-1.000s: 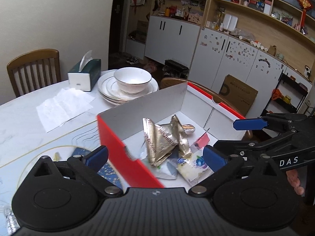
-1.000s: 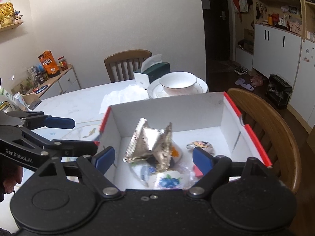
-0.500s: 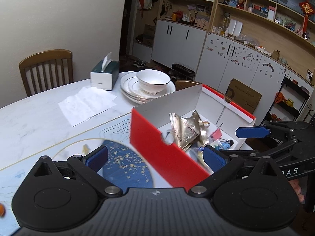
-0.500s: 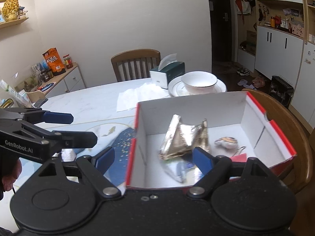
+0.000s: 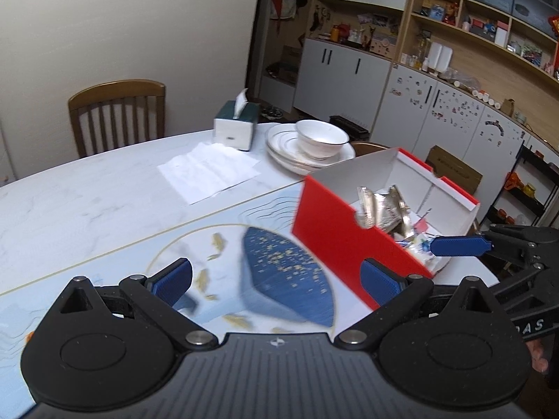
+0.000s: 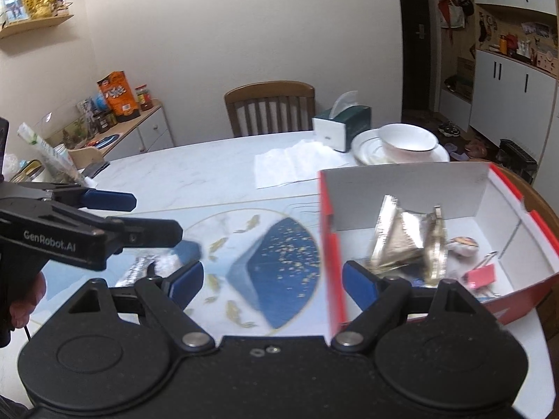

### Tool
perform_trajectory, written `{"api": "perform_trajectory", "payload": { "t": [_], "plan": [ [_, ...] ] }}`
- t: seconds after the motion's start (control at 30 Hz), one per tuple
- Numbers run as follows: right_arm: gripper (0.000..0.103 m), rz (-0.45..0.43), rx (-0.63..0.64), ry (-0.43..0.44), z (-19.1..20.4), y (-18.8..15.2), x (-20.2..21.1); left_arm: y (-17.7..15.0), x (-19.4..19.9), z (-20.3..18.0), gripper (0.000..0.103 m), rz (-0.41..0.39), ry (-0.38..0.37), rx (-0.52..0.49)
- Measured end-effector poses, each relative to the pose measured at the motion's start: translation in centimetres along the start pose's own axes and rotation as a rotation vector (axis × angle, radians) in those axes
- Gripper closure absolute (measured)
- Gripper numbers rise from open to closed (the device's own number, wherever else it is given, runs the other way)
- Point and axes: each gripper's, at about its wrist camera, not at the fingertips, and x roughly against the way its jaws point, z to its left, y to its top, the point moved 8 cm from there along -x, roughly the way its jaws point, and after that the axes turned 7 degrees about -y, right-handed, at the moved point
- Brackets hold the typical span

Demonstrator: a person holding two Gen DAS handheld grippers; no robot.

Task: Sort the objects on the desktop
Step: 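Lift both tools out of the box and return over the table items, then grasp the silver printed sachet with the left tool while the right tool grasps the pink striped sponge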

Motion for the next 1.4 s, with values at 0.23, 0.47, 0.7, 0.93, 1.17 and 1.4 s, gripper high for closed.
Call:
{"api": "perform_trajectory", "payload": {
  "t": [0.23,0.47,0.7,0.93,1.17,1.4],
  "plan": [
    [0.016,0.016,0.027,0.023,3.7,-1.0,-0.6,-1.5,1.1,3.2,0.0,0.01,0.043,0.023],
    [0.016,0.079,0.079,0.061,7.8,-3.4,-1.6,-3.7,1.5,6.4,0.0,0.034,0.089,0.047],
    [0.017,0.12,0.107,0.067,10.3,-5.3,-2.5,-5.6,1.1,8.6,0.0,0.067,0.133,0.058],
    [0.017,0.142,0.125,0.042,12.0,-6.6,-3.7,-6.9,0.6,11.2,0.0,0.083,0.199,0.092],
    [0.017,0.171,0.138,0.001,13.0,-7.8,-6.1,-7.3,0.2,12.3,0.0,0.093,0.23,0.083],
    [0.017,0.185,0.176,-0.057,13.8,-9.0,-8.5,-7.9,-0.1,12.5,0.0,0.114,0.24,0.074]
  ]
}}
